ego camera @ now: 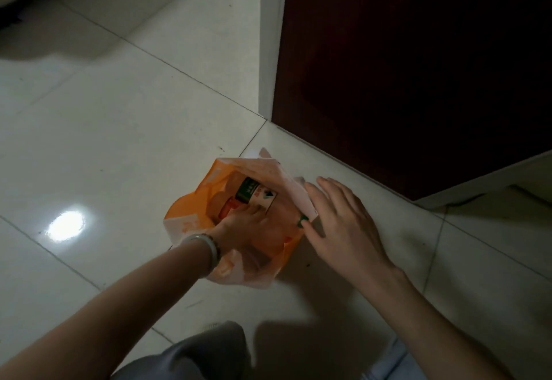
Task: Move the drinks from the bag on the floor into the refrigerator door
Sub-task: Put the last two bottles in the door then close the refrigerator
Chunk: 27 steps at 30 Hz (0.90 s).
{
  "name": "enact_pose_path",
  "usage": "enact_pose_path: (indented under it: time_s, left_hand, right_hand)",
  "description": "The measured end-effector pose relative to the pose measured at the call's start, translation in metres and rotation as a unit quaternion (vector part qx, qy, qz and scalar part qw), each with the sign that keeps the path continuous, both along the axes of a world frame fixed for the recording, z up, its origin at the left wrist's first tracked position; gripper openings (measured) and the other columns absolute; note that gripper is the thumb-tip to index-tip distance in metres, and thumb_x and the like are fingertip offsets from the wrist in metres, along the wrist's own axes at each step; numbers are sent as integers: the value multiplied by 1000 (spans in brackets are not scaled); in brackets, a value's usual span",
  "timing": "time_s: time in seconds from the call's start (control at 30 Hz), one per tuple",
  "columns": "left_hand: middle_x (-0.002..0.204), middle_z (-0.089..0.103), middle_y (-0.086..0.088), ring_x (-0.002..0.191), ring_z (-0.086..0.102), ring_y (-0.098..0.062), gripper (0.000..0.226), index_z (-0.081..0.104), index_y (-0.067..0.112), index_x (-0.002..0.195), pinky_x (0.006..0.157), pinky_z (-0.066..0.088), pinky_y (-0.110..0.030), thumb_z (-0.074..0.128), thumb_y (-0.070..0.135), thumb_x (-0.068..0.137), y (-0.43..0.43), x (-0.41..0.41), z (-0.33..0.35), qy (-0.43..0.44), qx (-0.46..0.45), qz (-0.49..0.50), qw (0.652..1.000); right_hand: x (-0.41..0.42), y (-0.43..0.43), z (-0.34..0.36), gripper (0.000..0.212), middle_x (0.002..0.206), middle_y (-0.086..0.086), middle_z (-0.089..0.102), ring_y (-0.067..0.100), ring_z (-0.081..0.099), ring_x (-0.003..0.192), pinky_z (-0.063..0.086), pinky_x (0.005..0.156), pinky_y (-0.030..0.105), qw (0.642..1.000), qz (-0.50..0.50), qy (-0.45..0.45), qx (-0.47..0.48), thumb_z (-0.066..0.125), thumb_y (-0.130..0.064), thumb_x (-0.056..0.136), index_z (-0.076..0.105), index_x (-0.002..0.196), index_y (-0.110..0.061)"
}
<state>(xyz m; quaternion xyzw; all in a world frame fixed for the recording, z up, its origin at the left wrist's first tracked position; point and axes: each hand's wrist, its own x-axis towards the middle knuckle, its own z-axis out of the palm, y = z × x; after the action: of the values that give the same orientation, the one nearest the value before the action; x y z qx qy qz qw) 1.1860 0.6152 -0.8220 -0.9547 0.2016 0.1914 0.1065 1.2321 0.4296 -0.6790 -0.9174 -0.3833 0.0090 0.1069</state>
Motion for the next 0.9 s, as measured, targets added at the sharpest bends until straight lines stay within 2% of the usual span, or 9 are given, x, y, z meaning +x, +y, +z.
enact_pose_path:
  time_s: [0.07, 0.17, 0.27, 0.4, 0.57, 0.67, 0.77, 0.83, 0.9]
  left_hand:
    - [132, 50, -22, 120, 51, -36, 66, 48, 3, 129, 95, 47, -43, 77, 18, 72, 0, 4, -6, -14, -28, 26, 999]
    - [150, 21, -19, 137, 22, -37, 66, 16, 8, 145, 112, 24, -46, 51, 17, 90, -1, 2, -22, 34, 41, 38, 998]
    - [145, 31, -20, 133, 33, -38, 76, 26, 9, 143, 107, 33, -47, 66, 26, 81, -1, 0, -24, -2, 33, 30, 999]
    - [144, 36, -16, 131, 36, -36, 72, 30, 13, 142, 106, 35, -46, 67, 29, 82, 0, 0, -29, -20, 15, 42, 999]
    - [146, 28, -19, 133, 28, -38, 90, 21, 9, 140, 111, 24, -51, 70, 43, 74, -6, 1, -34, 38, 74, 6, 996]
    - [135, 46, -15, 122, 46, -32, 78, 38, 14, 132, 101, 40, -46, 77, 36, 69, -1, -4, -34, -1, 38, 8, 999]
    - [133, 48, -15, 119, 50, -32, 64, 40, 13, 132, 98, 43, -44, 70, 24, 77, 5, -7, -29, -23, 25, -8, 999]
    - [110, 63, -12, 93, 64, -27, 59, 50, 13, 115, 75, 55, -38, 80, 25, 65, 9, -7, -14, -59, 2, -29, 998]
    - [95, 67, -10, 76, 67, -26, 60, 50, 11, 106, 56, 56, -35, 84, 19, 57, 17, -11, -6, -79, -65, 4, 995]
  right_hand:
    - [1, -2, 0, 59, 125, 17, 57, 31, 52, 117, 40, 99, 39, 1000, -4, -1, 12, 73, -23, 74, 50, 126, -7]
    - [2, -4, -2, 58, 124, 17, 57, 31, 53, 117, 41, 98, 39, 1000, 1, -3, 10, 74, -23, 73, 50, 124, -8]
    - [3, -2, -2, 57, 122, 17, 58, 32, 53, 116, 42, 97, 39, 1000, 3, -9, 12, 75, -23, 72, 52, 122, -7]
    - [2, 3, -1, 57, 122, 17, 58, 31, 53, 116, 42, 97, 38, 1000, 8, -7, 16, 74, -25, 73, 53, 123, -6]
    - [-3, 5, 0, 61, 125, 16, 56, 30, 51, 118, 43, 97, 38, 1000, 25, 6, 4, 73, -29, 73, 52, 127, -8]
    - [-3, 4, 0, 61, 127, 16, 54, 30, 49, 121, 41, 98, 38, 1000, 17, 16, 7, 73, -29, 74, 50, 127, -8]
    - [0, 2, -5, 61, 127, 18, 54, 32, 48, 121, 41, 98, 39, 1000, 10, 28, 5, 74, -28, 74, 50, 126, -7]
    - [2, 0, -8, 62, 127, 17, 54, 32, 48, 121, 40, 98, 39, 999, 8, 34, 3, 74, -28, 73, 49, 127, -8]
    - [4, -1, -10, 66, 127, 17, 54, 31, 49, 120, 40, 99, 38, 999, 7, 42, 5, 75, -29, 72, 48, 129, -8]
